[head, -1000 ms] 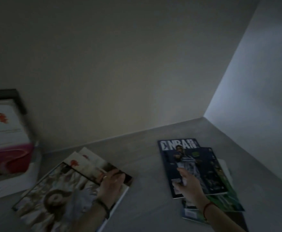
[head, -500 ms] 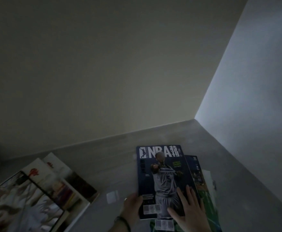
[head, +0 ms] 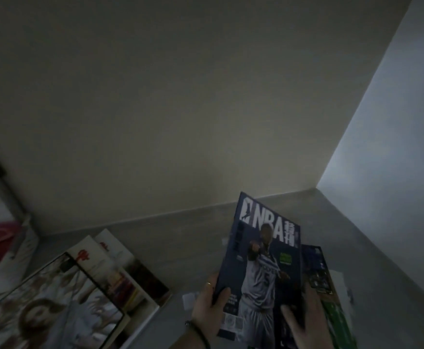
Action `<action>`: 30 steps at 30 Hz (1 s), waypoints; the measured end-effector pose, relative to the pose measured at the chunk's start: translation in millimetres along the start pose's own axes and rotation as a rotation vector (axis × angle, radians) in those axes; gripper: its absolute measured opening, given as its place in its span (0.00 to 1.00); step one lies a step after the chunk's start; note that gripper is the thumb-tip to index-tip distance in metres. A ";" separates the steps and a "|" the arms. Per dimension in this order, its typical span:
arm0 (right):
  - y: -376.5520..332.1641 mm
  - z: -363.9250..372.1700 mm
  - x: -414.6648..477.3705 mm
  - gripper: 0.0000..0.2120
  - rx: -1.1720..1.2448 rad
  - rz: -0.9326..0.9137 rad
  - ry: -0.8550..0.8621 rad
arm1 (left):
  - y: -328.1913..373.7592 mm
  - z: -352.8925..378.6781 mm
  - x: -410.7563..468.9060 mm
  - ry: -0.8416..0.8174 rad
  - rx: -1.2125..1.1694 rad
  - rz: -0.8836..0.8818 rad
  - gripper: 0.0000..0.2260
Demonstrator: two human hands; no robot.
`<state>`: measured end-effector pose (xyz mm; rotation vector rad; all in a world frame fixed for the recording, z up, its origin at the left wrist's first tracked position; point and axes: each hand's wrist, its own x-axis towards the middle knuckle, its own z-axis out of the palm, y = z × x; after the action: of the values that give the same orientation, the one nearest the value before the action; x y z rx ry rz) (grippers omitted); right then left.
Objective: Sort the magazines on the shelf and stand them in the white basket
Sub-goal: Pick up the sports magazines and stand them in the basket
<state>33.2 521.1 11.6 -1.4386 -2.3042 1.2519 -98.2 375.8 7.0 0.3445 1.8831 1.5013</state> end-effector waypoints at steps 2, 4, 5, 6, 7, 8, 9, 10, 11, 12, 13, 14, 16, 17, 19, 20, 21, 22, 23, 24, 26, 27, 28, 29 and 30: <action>-21.8 2.1 9.2 0.34 0.270 0.114 -0.064 | 6.3 -25.9 -17.3 0.014 -0.103 0.102 0.19; -44.9 9.7 15.6 0.23 0.481 0.119 -0.150 | 9.8 -57.5 -33.9 0.051 -0.155 0.180 0.16; -59.4 16.6 15.6 0.18 0.578 0.099 -0.178 | 11.0 -76.3 -41.6 0.081 -0.161 0.211 0.15; -74.9 23.4 12.5 0.16 0.641 0.065 -0.203 | 13.4 -97.2 -49.2 0.109 -0.160 0.233 0.15; -92.4 31.2 5.1 0.14 0.666 0.004 -0.229 | 14.5 -119.4 -57.1 0.138 -0.160 0.264 0.15; -112.0 39.9 -4.8 0.13 0.663 -0.068 -0.246 | 15.6 -142.9 -65.4 0.168 -0.158 0.289 0.15; -133.5 50.0 -15.9 0.11 0.657 -0.143 -0.272 | 15.9 -167.6 -73.8 0.195 -0.165 0.308 0.15; -154.2 62.1 -27.6 0.09 0.644 -0.199 -0.307 | 16.1 -191.7 -82.1 0.232 -0.170 0.305 0.15; -175.2 77.0 -39.7 0.08 0.621 -0.234 -0.342 | 16.6 -215.5 -89.5 0.275 -0.172 0.285 0.16; -194.3 94.6 -50.6 0.08 0.587 -0.262 -0.373 | 17.6 -238.6 -97.4 0.328 -0.172 0.254 0.17; -213.0 113.7 -62.4 0.10 0.559 -0.293 -0.391 | 18.5 -261.7 -103.9 0.395 -0.189 0.236 0.16; -232.3 132.8 -75.9 0.11 0.546 -0.345 -0.393 | 21.9 -283.7 -110.8 0.479 -0.205 0.233 0.15; -271.4 170.1 -106.3 0.11 0.507 -0.529 -0.339 | 31.8 -330.2 -125.9 0.676 -0.176 0.240 0.08; -292.0 187.2 -120.7 0.09 0.497 -0.619 -0.309 | 37.6 -354.2 -133.0 0.758 -0.138 0.242 0.05; -332.4 218.8 -141.1 0.08 0.508 -0.752 -0.298 | 51.7 -403.8 -144.2 0.861 -0.050 0.257 0.08; -352.9 233.2 -147.9 0.08 0.512 -0.800 -0.313 | 59.1 -428.5 -147.7 0.886 -0.003 0.280 0.09; -372.6 247.0 -152.0 0.08 0.501 -0.835 -0.336 | 65.9 -453.5 -149.2 0.904 0.039 0.303 0.08; -390.3 261.1 -153.0 0.08 0.479 -0.862 -0.360 | 72.2 -476.8 -149.7 0.916 0.073 0.326 0.06; -406.3 274.5 -154.0 0.09 0.443 -0.882 -0.371 | 76.2 -499.1 -147.6 0.936 0.101 0.336 0.05; -419.5 287.8 -153.4 0.09 0.399 -0.886 -0.364 | 79.2 -518.4 -144.5 0.956 0.136 0.337 0.05; -438.9 314.1 -149.7 0.07 0.329 -0.846 -0.327 | 79.1 -552.3 -135.2 0.996 0.202 0.316 0.11; -444.3 327.1 -147.3 0.06 0.321 -0.808 -0.315 | 75.9 -566.0 -129.1 1.016 0.223 0.296 0.12; -447.2 340.1 -144.6 0.06 0.326 -0.769 -0.312 | 70.6 -577.8 -121.6 1.034 0.238 0.273 0.13; -448.3 352.5 -141.6 0.05 0.325 -0.734 -0.307 | 63.9 -587.3 -113.3 1.048 0.237 0.241 0.13; -447.8 364.6 -137.3 0.06 0.310 -0.709 -0.294 | 56.7 -594.2 -104.3 1.062 0.221 0.214 0.13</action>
<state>-384.1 118.1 136.7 -0.2930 -2.3129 1.5315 -425.3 -114.1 149.5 -0.2382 2.9116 1.7970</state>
